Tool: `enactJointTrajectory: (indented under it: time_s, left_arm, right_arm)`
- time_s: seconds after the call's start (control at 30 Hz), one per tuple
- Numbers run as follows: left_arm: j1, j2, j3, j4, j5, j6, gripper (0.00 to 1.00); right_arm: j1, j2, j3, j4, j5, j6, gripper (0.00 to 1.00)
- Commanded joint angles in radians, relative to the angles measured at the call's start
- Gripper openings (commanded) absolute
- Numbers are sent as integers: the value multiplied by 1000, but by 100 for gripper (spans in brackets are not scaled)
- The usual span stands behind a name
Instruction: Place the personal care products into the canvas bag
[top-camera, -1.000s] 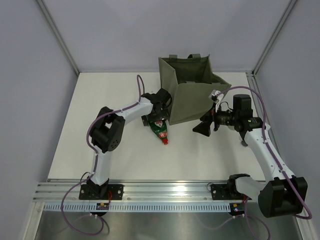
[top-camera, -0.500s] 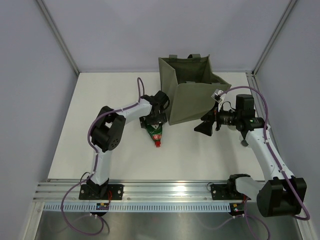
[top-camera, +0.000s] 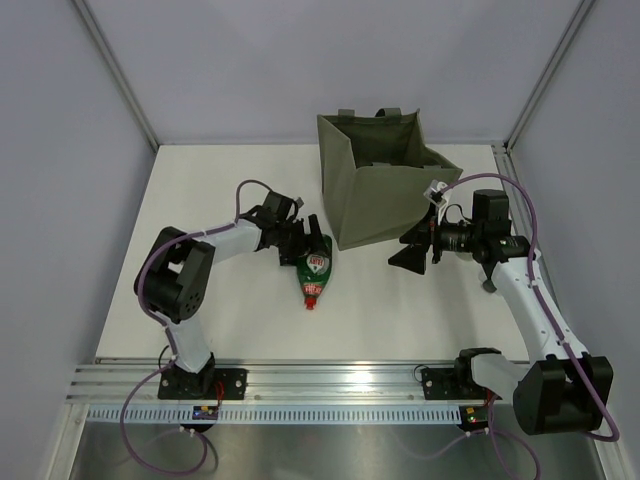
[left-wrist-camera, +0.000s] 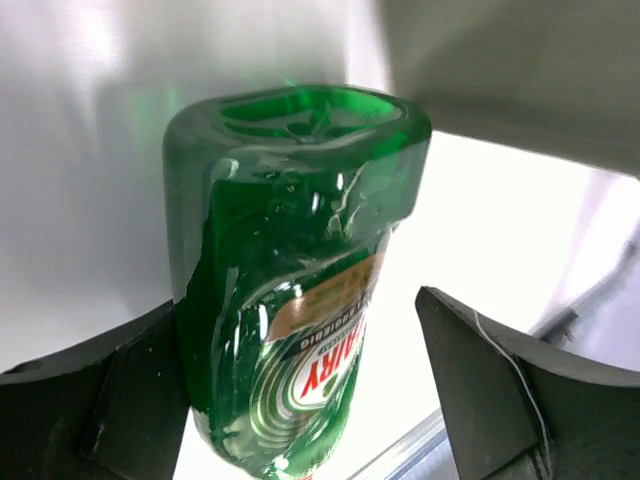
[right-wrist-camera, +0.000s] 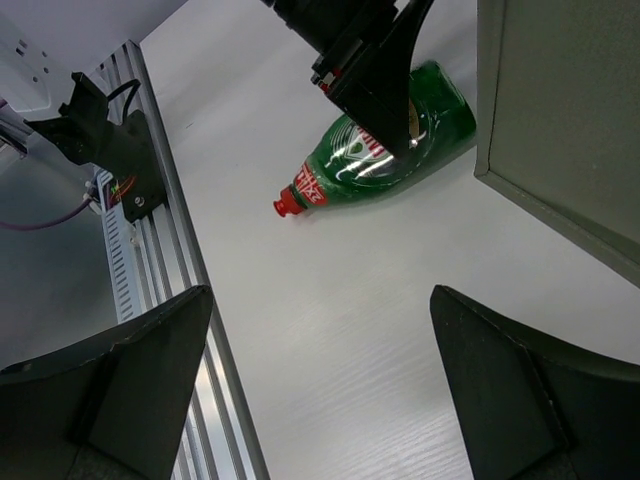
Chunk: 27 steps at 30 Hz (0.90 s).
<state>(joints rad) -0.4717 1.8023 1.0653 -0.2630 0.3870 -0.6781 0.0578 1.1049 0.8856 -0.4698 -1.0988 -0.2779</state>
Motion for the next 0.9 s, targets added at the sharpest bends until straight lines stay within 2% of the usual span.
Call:
enactJointTrajectory:
  time_s: [0.0, 0.1, 0.33, 0.37, 0.4, 0.47, 0.6, 0.63, 0.7, 0.77, 0.83, 0.87]
  left_arm:
    - [-8, 23, -5, 145, 217, 12, 0]
    - [-5, 41, 2, 157, 250, 12, 0]
    - [-5, 74, 65, -2, 152, 95, 2]
    - [-5, 72, 67, -13, 133, 98, 10]
    - [-10, 65, 68, -33, 90, 101, 24]
    - [-16, 58, 65, -54, 43, 83, 39]
    - [-50, 49, 29, 17, 10, -3, 57]
    - [-51, 49, 12, 54, 24, -29, 58]
    - [-51, 57, -33, 160, 64, -103, 58]
    - [-53, 69, -53, 217, 88, -148, 52]
    - [-53, 68, -94, 326, 133, -176, 34]
    - [-53, 63, -105, 355, 150, -193, 11]
  right_arm:
    - [-7, -7, 0, 5, -35, -17, 99]
    - [-6, -7, 0, -3, -39, -26, 100]
    - [11, 50, 4, -29, -18, -20, 99]
    - [17, 76, 9, -39, -9, -17, 98]
    - [26, 91, 13, -41, 17, -4, 97]
    - [80, 119, 13, -21, 78, 25, 96]
    - [243, 139, -11, 71, 348, 121, 96]
    - [266, 147, -22, 89, 358, 141, 96]
    - [306, 174, -43, 180, 393, 274, 95]
    - [324, 199, -56, 232, 379, 350, 95]
    - [332, 205, -82, 272, 363, 370, 96]
    - [333, 207, -85, 279, 350, 382, 96]
